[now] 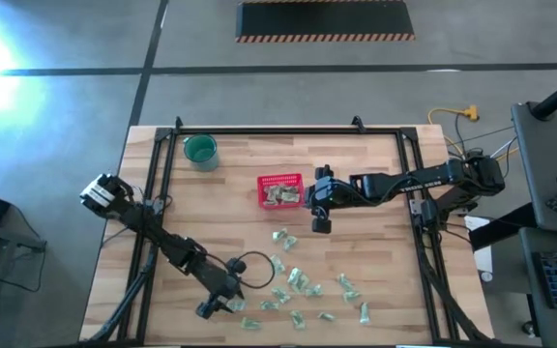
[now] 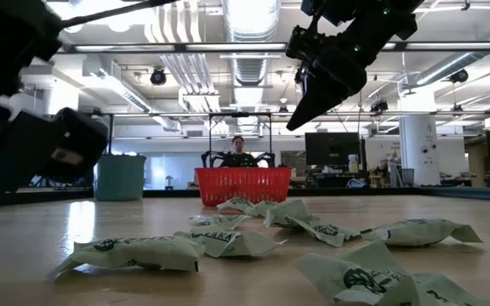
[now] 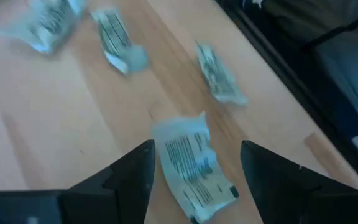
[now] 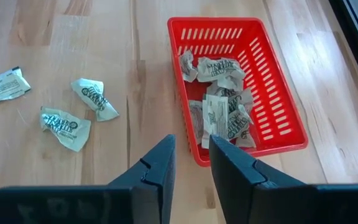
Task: Pick and place items into bin
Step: Put the stevia packet into the red bin
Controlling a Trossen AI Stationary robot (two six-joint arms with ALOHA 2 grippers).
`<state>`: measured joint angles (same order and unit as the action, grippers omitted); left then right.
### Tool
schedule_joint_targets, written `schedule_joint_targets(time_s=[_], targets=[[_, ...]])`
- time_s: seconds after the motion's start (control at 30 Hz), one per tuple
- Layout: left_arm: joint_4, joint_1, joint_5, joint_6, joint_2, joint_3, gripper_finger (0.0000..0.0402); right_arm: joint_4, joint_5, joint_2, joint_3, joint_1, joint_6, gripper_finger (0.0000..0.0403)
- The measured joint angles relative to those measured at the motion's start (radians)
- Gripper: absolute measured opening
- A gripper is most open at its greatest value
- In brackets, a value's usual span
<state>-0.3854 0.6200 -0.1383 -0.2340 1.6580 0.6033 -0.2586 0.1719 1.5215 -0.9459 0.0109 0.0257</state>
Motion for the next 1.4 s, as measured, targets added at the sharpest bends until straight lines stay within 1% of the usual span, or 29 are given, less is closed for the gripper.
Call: schedule_joint_targets(time_s=[0.23, 0.4, 0.47, 0.57, 0.8, 0.97, 1.1, 1.3, 1.4], targets=[[-0.01, -0.003, -0.007, 0.005, 0.076, 0.049, 0.0224, 0.0, -0.011, 0.0, 0.002, 0.0, -0.008, 0.0078], [0.003, -0.004, -0.015, 0.009, 0.082, 0.061, 0.0223, 0.0, -0.016, 0.0, 0.002, 0.0, -0.007, 0.0075], [0.004, -0.005, -0.015, 0.012, 0.081, 0.06, 0.0217, 0.0, -0.016, 0.0, 0.002, 0.0, -0.005, 0.0076], [0.009, -0.006, -0.014, 0.029, 0.079, 0.058, 0.0192, 0.0, -0.017, 0.0, 0.002, 0.0, -0.005, 0.008], [0.032, -0.007, -0.01, 0.046, 0.073, 0.056, 0.0104, 0.0, -0.018, 0.0, 0.002, 0.0, -0.005, 0.0078], [0.044, -0.006, -0.017, 0.101, 0.065, 0.054, 0.0048, 0.0, -0.019, 0.0, 0.002, 0.0, -0.005, 0.0072], [0.045, -0.006, -0.015, 0.16, 0.064, 0.053, 0.0009, 0.0, -0.019, 0.0, 0.002, 0.0, -0.003, 0.0076], [0.067, -0.012, 0.036, 0.222, 0.052, 0.053, 0.0001, 0.0, -0.019, 0.0, 0.002, 0.0, 0.0, 0.0082], [0.114, -0.027, 0.121, 0.227, 0.028, 0.055, 0.0001, 0.0, -0.019, 0.0, 0.002, 0.0, 0.0, 0.0081]])
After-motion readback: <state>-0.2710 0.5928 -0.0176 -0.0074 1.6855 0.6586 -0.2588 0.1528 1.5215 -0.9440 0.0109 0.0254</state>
